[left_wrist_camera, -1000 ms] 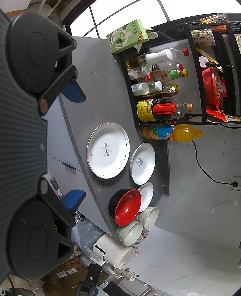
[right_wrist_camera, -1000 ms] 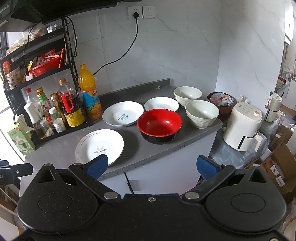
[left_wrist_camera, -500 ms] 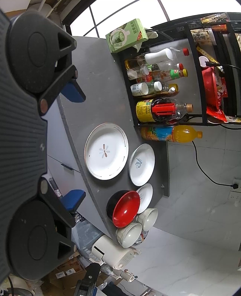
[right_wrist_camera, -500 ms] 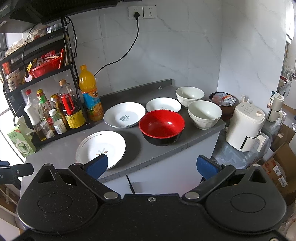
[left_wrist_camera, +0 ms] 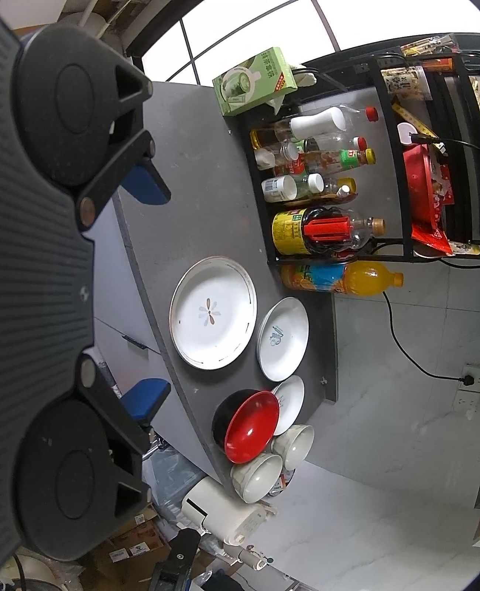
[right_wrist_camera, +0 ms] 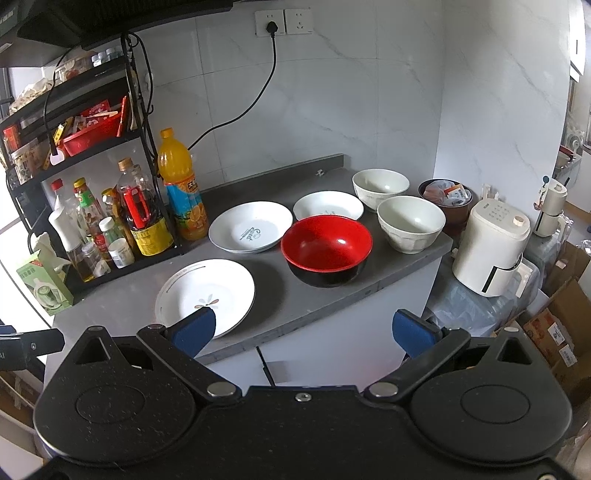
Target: Organize plates and bowls
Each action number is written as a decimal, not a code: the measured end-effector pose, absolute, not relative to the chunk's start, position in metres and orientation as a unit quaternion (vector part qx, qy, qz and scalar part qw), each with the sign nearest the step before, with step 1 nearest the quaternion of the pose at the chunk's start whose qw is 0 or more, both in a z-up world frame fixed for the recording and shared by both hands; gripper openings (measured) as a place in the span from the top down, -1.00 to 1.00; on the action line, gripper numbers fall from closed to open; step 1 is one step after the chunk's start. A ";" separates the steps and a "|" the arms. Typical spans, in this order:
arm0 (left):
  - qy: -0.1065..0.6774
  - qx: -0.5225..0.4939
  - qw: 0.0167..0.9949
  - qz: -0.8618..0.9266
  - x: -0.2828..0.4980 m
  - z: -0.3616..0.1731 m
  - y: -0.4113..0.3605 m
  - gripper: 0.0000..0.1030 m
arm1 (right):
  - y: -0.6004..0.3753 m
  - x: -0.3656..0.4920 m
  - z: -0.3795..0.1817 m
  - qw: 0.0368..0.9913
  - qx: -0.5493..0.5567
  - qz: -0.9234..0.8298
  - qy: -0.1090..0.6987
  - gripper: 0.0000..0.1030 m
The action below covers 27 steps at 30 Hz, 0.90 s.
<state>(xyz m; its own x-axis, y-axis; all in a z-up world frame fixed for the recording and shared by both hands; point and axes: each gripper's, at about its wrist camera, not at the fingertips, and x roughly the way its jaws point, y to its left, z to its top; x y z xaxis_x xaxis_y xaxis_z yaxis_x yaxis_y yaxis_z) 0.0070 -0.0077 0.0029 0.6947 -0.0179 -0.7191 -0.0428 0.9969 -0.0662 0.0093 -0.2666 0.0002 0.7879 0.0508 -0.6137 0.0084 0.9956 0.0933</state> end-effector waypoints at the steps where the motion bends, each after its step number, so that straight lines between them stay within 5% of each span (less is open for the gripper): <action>1: 0.391 -0.039 0.920 0.005 0.006 0.002 -0.007 -0.93 | -0.265 0.009 0.000 0.945 0.046 0.011 0.325 -1.00; 27: 0.405 -0.030 0.914 -0.013 0.026 0.000 -0.012 -0.93 | -0.271 0.030 -0.009 0.942 0.063 0.005 0.329 -1.00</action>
